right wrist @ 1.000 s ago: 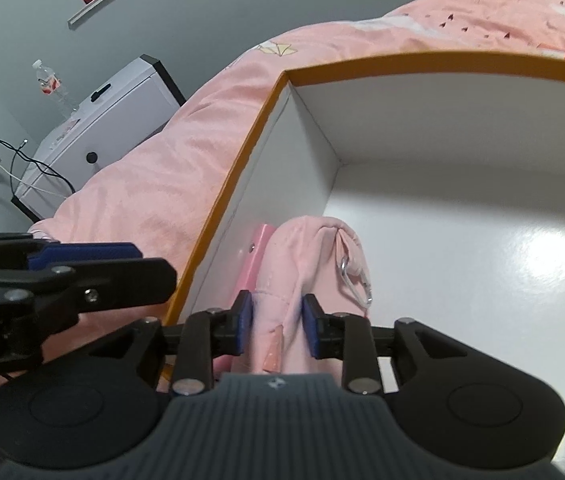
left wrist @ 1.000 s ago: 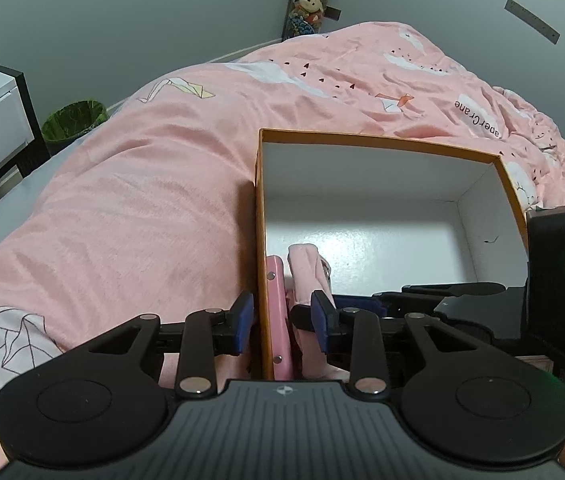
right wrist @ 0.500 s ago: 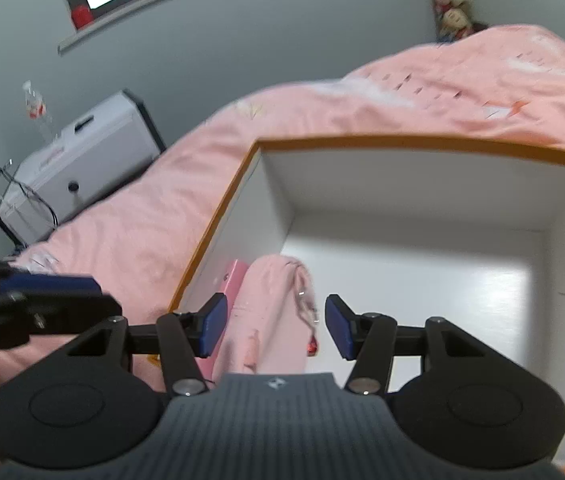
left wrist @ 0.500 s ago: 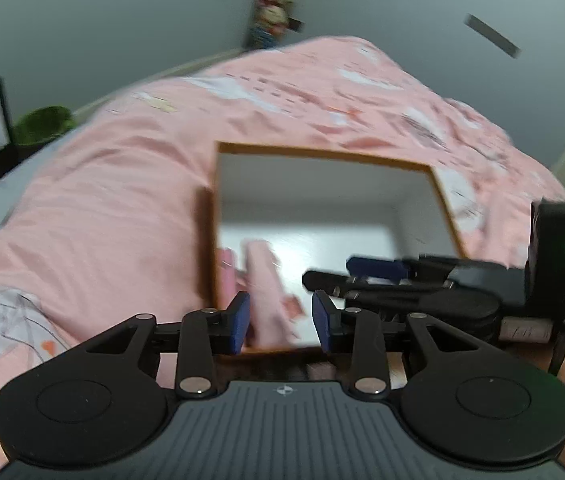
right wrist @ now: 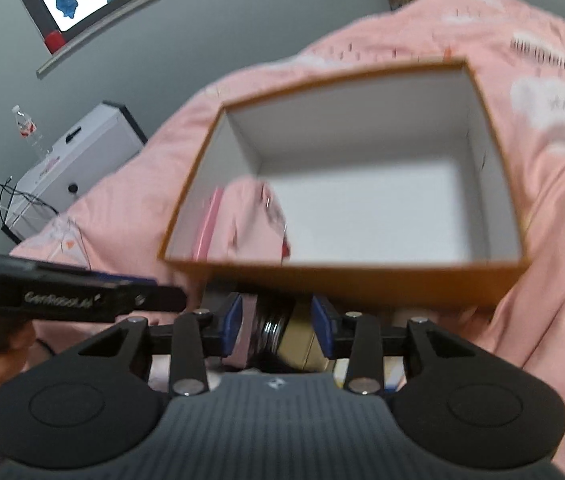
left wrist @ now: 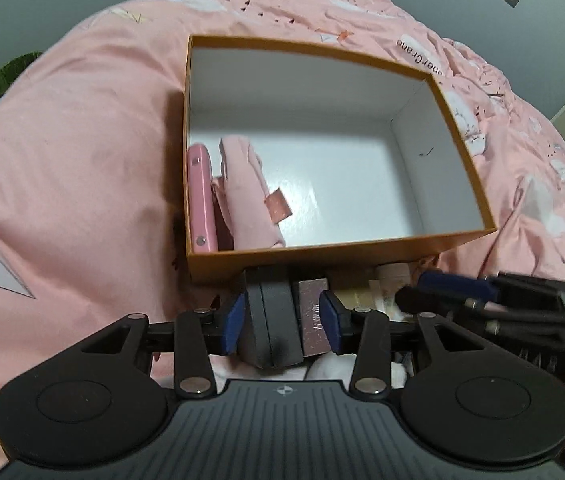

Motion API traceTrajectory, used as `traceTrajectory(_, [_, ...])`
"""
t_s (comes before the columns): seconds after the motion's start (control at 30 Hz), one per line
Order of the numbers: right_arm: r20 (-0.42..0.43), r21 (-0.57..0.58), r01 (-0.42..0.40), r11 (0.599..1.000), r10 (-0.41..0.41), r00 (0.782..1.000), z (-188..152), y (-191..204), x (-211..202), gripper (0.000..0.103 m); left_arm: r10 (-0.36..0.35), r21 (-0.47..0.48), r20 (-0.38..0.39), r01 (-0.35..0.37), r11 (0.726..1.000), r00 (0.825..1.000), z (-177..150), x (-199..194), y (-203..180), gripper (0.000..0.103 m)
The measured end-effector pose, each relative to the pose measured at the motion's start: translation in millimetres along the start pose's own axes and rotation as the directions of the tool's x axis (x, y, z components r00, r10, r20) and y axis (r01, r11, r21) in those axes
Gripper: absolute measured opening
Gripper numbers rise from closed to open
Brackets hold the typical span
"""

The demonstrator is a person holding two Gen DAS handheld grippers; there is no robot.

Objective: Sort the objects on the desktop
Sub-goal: 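Grasp the black box with the left tool while the right tool grasps the dark red box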

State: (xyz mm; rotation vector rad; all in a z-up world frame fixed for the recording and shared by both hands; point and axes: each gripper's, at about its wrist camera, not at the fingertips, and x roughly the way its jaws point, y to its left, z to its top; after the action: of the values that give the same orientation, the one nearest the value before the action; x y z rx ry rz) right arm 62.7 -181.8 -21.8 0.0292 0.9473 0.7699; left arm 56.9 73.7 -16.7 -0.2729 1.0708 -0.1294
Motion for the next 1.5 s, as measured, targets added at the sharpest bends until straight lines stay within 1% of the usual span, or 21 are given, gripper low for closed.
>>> traceTrajectory(0.07, [-0.015, -0.008, -0.006, 1.000, 0.006, 1.000, -7.4, 5.5, 7.7, 0.042, 0.017, -0.012, 0.000, -0.017, 1.000, 1.000, -3.5, 8.7, 3.1, 0.048])
traceTrajectory(0.17, [-0.041, -0.033, 0.007, 0.999, -0.008, 0.999, -16.1, 13.5, 19.9, 0.042, 0.034, -0.020, 0.002, -0.034, 0.999, 0.999, -8.5, 18.3, 5.8, 0.050])
traceTrajectory(0.27, [-0.065, -0.050, 0.014, 0.999, -0.017, 0.998, -21.8, 16.4, 29.3, 0.042, 0.021, -0.015, 0.003, -0.021, 1.000, 1.000, -11.0, 27.2, 6.5, 0.053])
traceTrajectory(0.33, [-0.077, -0.056, 0.014, 0.998, -0.018, 0.997, -24.3, 17.1, 32.8, 0.042, 0.024, -0.022, -0.003, -0.024, 0.999, 1.000, -12.6, 33.6, 6.9, 0.055])
traceTrajectory(0.47, [-0.091, -0.065, 0.012, 0.998, -0.018, 0.996, -27.0, 19.1, 37.6, 0.042, -0.003, -0.042, 0.024, 0.004, 0.999, 1.000, -16.0, 34.8, 10.6, 0.057])
traceTrajectory(0.57, [-0.093, -0.068, 0.009, 0.998, -0.015, 0.996, -29.0, 21.0, 39.2, 0.042, 0.003, -0.041, 0.032, -0.001, 0.999, 0.999, -17.9, 35.7, 13.7, 0.064])
traceTrajectory(0.63, [-0.089, -0.068, 0.006, 0.998, -0.012, 0.996, -29.1, 23.3, 41.9, 0.042, 0.007, -0.049, 0.022, -0.006, 0.999, 1.000, -17.1, 35.4, 16.7, 0.064])
traceTrajectory(0.73, [-0.086, -0.080, 0.006, 0.997, -0.013, 0.996, -27.9, 28.7, 47.4, 0.042, 0.069, -0.041, 0.002, -0.069, 0.997, 0.998, -15.3, 34.5, 20.8, 0.061])
traceTrajectory(0.87, [-0.091, -0.110, 0.002, 0.994, -0.012, 0.996, -28.0, 38.0, 55.3, 0.042, 0.069, -0.067, -0.009, -0.070, 0.995, 0.998, -15.3, 32.3, 32.0, 0.061])
traceTrajectory(0.97, [-0.096, -0.130, 0.019, 0.991, -0.032, 0.995, -28.4, 43.0, 62.5, 0.041, 0.080, -0.074, -0.014, -0.081, 0.994, 0.997, -14.5, 30.6, 37.4, 0.061])
traceTrajectory(1.13, [-0.097, -0.181, 0.056, 0.982, -0.075, 0.992, -32.3, 52.6, 71.1, 0.041, 0.058, -0.109, -0.021, -0.060, 0.992, 0.998, -14.3, 35.5, 42.5, 0.061])
traceTrajectory(1.27, [-0.072, -0.271, 0.116, 0.956, -0.140, 0.987, -37.8, 65.8, 76.9, 0.036, 0.051, -0.110, -0.016, -0.052, 0.993, 0.999, -15.0, 40.1, 38.1, 0.064])
traceTrajectory(1.33, [-0.059, -0.309, 0.140, 0.941, -0.166, 0.984, -40.2, 70.4, 79.1, 0.036, 0.045, -0.109, -0.015, -0.046, 0.993, 0.999, -15.5, 42.6, 34.9, 0.065])
traceTrajectory(1.43, [-0.036, -0.353, 0.184, 0.917, -0.210, 0.977, -43.9, 75.0, 80.7, 0.036, 0.057, -0.092, -0.018, -0.059, 0.994, 0.998, -16.1, 46.5, 29.2, 0.067])
traceTrajectory(1.5, [-0.025, -0.377, 0.197, 0.905, -0.223, 0.975, -46.6, 77.4, 80.7, 0.036, 0.126, -0.068, -0.054, -0.130, 0.989, 0.991, -18.2, 56.4, 25.1, 0.065])
